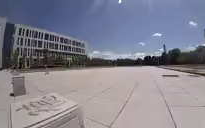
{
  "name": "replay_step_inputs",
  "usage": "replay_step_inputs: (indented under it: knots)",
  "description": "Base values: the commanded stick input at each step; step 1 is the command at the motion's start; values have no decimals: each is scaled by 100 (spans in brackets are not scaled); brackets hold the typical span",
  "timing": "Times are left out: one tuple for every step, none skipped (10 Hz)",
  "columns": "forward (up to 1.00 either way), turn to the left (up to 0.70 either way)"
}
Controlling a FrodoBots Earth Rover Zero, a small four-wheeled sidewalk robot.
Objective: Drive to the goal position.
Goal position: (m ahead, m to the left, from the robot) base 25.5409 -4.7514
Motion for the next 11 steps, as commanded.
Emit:
replay_step_inputs:
  knots:
    - [6,0]
    - [6,0]
    - [6,0]
    - [6,0]
    - [6,0]
    - [6,0]
    - [6,0]
    - [6,0]
    - [6,0]
    - [6,0]
    - [6,0]
